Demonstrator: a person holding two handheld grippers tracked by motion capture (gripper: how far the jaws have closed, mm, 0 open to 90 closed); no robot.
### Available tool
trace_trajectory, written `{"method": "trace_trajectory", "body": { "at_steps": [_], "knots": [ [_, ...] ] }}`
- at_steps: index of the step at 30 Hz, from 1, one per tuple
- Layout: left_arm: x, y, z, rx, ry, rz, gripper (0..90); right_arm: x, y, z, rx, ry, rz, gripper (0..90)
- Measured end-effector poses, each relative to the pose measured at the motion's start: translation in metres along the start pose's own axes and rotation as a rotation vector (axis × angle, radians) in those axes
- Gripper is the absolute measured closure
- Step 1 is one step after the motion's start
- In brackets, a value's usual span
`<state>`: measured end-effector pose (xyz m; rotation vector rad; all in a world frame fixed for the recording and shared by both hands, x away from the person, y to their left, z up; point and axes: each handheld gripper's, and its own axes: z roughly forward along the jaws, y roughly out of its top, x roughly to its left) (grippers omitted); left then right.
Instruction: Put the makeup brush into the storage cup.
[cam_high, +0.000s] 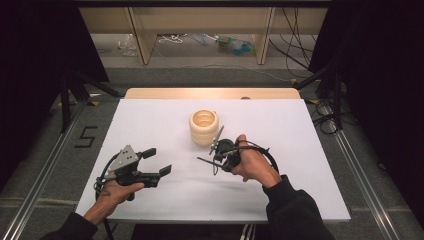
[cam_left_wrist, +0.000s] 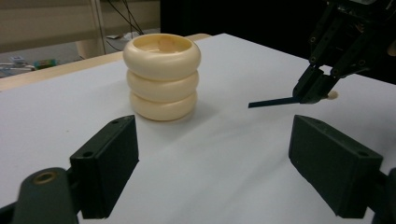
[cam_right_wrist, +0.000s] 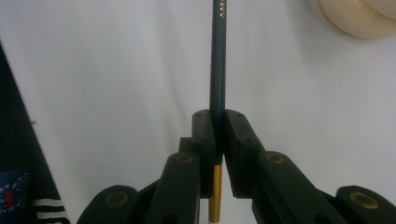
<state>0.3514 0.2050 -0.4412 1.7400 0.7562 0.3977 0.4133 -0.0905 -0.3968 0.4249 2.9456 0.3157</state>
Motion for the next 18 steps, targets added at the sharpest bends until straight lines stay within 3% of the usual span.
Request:
{"method": "trace_trajectory", "body": {
  "at_steps": [4, 7, 18],
  "knots": [
    [-0.007, 0.000, 0.006, 0.042, -0.041, 0.017, 15.9, 0.014, 0.009, 0.001, 0.005, 0.001, -0.062, 83.2],
    [-0.010, 0.000, 0.008, 0.048, -0.048, 0.024, 15.9, 0.016, 0.012, 0.002, -0.004, 0.005, -0.103, 83.3],
    [-0.022, 0.002, 0.022, 0.116, -0.127, 0.044, 15.6, 0.031, 0.021, 0.001, 0.000, 0.005, -0.136, 83.3]
  ]
}}
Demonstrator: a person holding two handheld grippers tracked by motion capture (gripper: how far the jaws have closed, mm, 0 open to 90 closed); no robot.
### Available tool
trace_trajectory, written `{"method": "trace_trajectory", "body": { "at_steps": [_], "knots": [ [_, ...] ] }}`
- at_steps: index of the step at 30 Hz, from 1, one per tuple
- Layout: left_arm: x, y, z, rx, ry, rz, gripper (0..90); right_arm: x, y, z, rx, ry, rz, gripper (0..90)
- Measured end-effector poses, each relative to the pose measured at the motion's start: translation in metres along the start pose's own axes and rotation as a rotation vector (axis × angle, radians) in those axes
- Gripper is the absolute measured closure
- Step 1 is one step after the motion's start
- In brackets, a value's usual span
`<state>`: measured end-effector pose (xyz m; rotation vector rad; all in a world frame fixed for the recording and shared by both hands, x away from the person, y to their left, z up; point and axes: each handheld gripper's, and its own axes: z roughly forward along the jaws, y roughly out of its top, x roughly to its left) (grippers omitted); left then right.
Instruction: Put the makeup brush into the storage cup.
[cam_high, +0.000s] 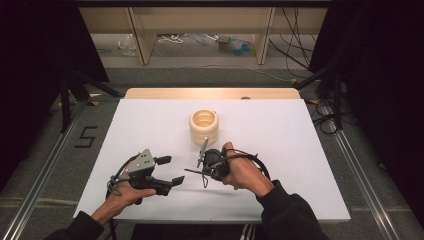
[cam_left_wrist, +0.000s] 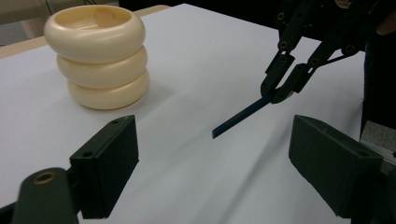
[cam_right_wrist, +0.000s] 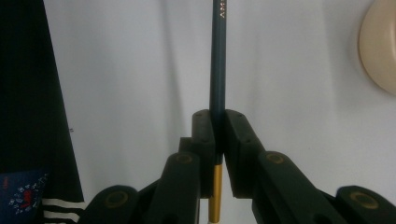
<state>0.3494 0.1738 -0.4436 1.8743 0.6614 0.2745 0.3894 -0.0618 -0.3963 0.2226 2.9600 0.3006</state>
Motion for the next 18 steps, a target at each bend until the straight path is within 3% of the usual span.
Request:
{"method": "trace_trajectory", "body": {
  "at_steps": [10, 12, 14, 17, 18],
  "knots": [
    [-0.003, 0.004, 0.010, 0.062, -0.038, -0.007, 15.6, 0.009, 0.007, 0.001, 0.003, 0.010, -0.054, 83.2],
    [-0.002, 0.005, 0.011, 0.070, -0.052, 0.020, 15.7, 0.010, 0.008, 0.001, 0.002, 0.011, -0.067, 83.3],
    [-0.003, 0.004, 0.012, 0.087, -0.063, -0.002, 15.7, 0.011, 0.009, 0.001, -0.001, 0.003, -0.081, 83.3],
    [-0.004, 0.003, 0.014, 0.110, -0.071, 0.001, 15.7, 0.013, 0.010, 0.000, -0.001, -0.001, -0.091, 83.2],
    [-0.003, 0.004, 0.014, 0.116, -0.078, 0.026, 15.7, 0.014, 0.011, 0.000, 0.003, 0.008, -0.081, 83.2]
  ]
}}
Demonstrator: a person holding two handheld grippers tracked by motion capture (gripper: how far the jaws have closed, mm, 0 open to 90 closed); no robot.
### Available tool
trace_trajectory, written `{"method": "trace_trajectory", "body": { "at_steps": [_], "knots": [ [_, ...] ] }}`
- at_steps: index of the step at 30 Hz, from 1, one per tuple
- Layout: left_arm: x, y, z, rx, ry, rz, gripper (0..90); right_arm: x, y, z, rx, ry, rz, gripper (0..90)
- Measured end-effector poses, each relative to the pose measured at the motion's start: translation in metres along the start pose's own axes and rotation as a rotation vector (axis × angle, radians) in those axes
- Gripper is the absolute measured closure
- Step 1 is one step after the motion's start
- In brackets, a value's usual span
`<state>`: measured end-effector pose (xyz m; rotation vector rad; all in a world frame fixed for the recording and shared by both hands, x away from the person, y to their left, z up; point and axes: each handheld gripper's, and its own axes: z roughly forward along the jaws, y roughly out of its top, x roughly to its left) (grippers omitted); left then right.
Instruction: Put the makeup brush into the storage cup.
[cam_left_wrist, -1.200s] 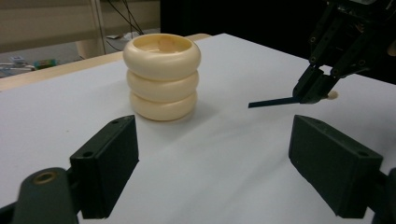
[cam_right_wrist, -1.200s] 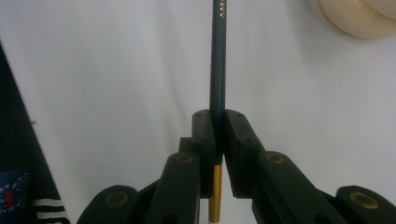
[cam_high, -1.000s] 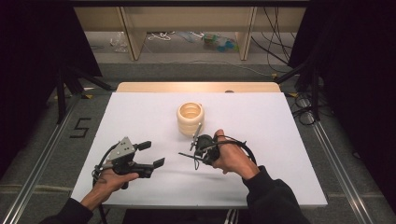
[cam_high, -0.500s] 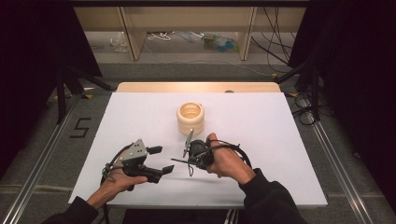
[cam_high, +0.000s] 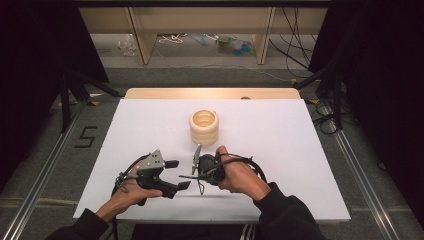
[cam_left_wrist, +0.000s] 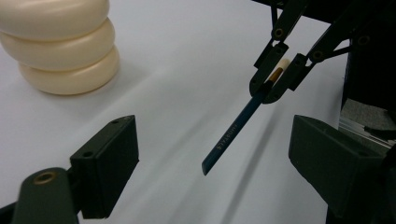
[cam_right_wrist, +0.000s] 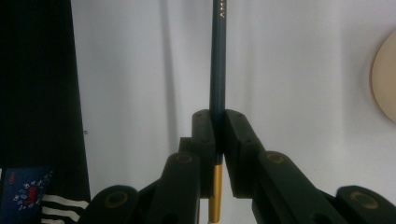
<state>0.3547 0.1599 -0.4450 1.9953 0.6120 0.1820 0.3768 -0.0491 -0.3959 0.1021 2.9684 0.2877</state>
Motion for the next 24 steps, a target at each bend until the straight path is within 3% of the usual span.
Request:
{"method": "trace_trajectory", "body": {
  "at_steps": [1, 2, 4, 6, 8, 9, 11, 13, 14, 18, 19, 22, 24],
  "knots": [
    [-0.003, 0.000, 0.000, 0.001, 0.002, -0.022, 15.7, 0.001, 0.001, 0.000, 0.005, -0.003, 0.007, 83.3],
    [-0.004, 0.001, 0.001, 0.002, -0.007, -0.012, 15.7, 0.000, 0.000, 0.001, -0.004, -0.005, -0.021, 83.2],
    [-0.007, 0.002, 0.002, 0.012, -0.016, 0.000, 15.8, 0.001, 0.001, -0.001, 0.000, -0.001, -0.003, 83.3],
    [-0.007, 0.003, 0.003, 0.029, -0.025, 0.031, 15.9, 0.002, 0.002, -0.001, -0.003, -0.009, -0.023, 83.2],
    [-0.008, 0.003, 0.004, 0.029, -0.035, 0.006, 16.0, 0.001, 0.002, -0.001, -0.011, -0.006, -0.037, 83.2],
    [-0.008, 0.004, 0.004, 0.032, -0.036, 0.006, 16.2, 0.004, 0.002, -0.002, -0.008, -0.002, -0.018, 83.2],
    [-0.009, 0.005, 0.004, 0.038, -0.040, 0.020, 17.5, 0.004, 0.004, -0.002, -0.011, -0.006, -0.052, 83.3],
    [-0.010, 0.006, 0.005, 0.040, -0.046, 0.024, 18.4, 0.006, 0.005, -0.003, -0.005, 0.000, -0.034, 83.2],
    [-0.010, 0.006, 0.005, 0.040, -0.054, 0.024, 18.4, 0.005, 0.005, -0.002, -0.012, -0.009, -0.068, 83.2],
    [-0.010, 0.007, 0.005, 0.045, -0.047, 0.026, 21.5, 0.010, 0.007, -0.002, -0.009, 0.003, -0.030, 83.3],
    [-0.010, 0.006, 0.006, 0.037, -0.058, 0.023, 22.4, 0.008, 0.006, -0.001, -0.008, -0.008, -0.064, 83.2],
    [-0.011, 0.006, 0.007, 0.045, -0.060, 0.042, 24.4, 0.009, 0.006, -0.002, 0.001, -0.003, -0.056, 83.3],
    [-0.011, 0.006, 0.007, 0.056, -0.056, 0.061, 26.3, 0.008, 0.006, -0.001, -0.005, -0.007, -0.082, 83.3]
  ]
}}
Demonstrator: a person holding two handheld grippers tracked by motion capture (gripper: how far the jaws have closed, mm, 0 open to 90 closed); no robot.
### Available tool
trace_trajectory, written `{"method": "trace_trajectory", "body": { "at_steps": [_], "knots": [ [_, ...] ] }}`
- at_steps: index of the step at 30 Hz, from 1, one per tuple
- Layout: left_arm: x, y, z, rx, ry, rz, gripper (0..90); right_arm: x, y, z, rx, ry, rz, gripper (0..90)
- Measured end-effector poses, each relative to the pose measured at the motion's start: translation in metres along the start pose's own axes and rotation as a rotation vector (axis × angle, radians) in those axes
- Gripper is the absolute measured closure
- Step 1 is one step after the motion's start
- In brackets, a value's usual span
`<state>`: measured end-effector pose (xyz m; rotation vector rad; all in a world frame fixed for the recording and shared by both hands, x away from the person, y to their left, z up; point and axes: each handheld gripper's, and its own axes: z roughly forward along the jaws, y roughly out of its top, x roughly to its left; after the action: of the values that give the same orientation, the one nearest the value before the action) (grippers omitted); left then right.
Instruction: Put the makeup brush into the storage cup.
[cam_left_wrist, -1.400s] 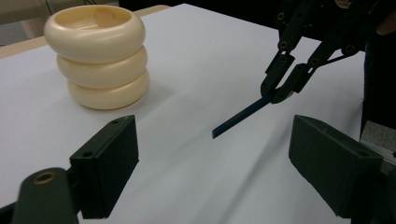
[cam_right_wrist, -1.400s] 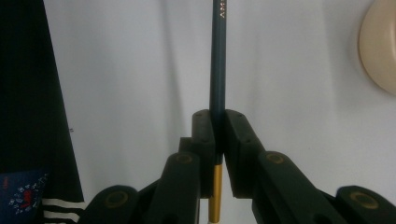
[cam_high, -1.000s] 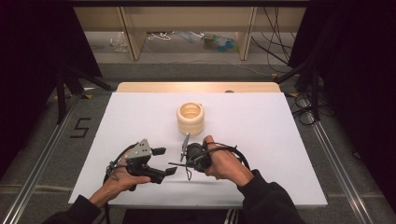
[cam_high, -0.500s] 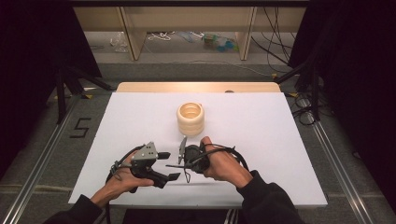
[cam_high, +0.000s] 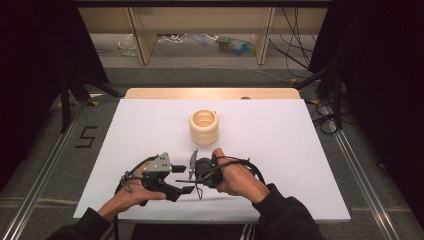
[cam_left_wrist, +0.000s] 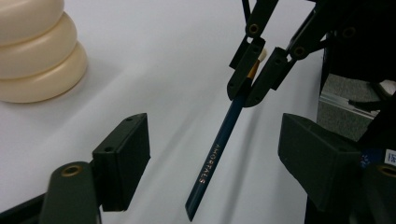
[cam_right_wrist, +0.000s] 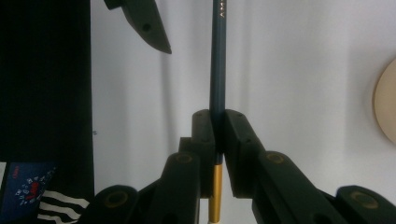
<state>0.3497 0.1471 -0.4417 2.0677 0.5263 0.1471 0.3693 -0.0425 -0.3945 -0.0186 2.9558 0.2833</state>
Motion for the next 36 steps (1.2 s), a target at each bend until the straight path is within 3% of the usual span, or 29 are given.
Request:
{"method": "trace_trajectory", "body": {
  "at_steps": [3, 15, 17, 18, 20, 21, 24, 26, 29, 31, 36],
  "knots": [
    [0.0008, -0.0003, -0.0001, 0.013, -0.022, -0.004, 29.1, 0.0008, 0.0010, 0.0002, 0.004, 0.000, -0.004, 83.2],
    [0.0006, 0.0000, 0.0030, 0.039, -0.036, -0.011, 41.4, 0.0036, 0.0027, -0.0007, 0.016, 0.007, -0.014, 83.2],
    [0.0030, 0.0010, 0.0026, 0.053, -0.049, 0.021, 43.1, 0.0037, 0.0028, -0.0013, 0.012, 0.006, -0.016, 83.2],
    [0.0016, 0.0007, 0.0029, 0.054, -0.054, -0.005, 44.7, 0.0039, 0.0028, -0.0012, 0.013, 0.003, -0.019, 83.2],
    [0.0006, 0.0012, 0.0037, 0.050, -0.068, -0.020, 45.9, 0.0038, 0.0030, -0.0008, 0.002, 0.001, -0.032, 83.2],
    [0.0012, 0.0020, 0.0028, 0.071, -0.076, -0.013, 46.6, 0.0043, 0.0034, -0.0014, 0.006, 0.009, -0.028, 83.3],
    [0.0000, 0.0025, 0.0037, 0.072, -0.101, -0.032, 49.3, 0.0047, 0.0039, -0.0015, 0.017, 0.007, -0.046, 83.2],
    [0.0010, 0.0033, 0.0034, 0.080, -0.110, -0.014, 51.6, 0.0061, 0.0035, 0.0011, -0.026, 0.027, -0.030, 83.2],
    [0.0010, 0.0038, 0.0031, 0.091, -0.122, -0.019, 54.7, 0.0068, 0.0041, 0.0005, -0.016, 0.030, -0.043, 83.2],
    [-0.0004, 0.0036, 0.0046, 0.091, -0.157, -0.046, 55.9, 0.0075, 0.0048, 0.0004, -0.011, 0.024, -0.041, 83.3],
    [0.0001, 0.0058, 0.0038, 0.101, -0.140, -0.031, 58.7, 0.0083, 0.0057, 0.0012, -0.021, 0.033, -0.049, 83.3]
  ]
}}
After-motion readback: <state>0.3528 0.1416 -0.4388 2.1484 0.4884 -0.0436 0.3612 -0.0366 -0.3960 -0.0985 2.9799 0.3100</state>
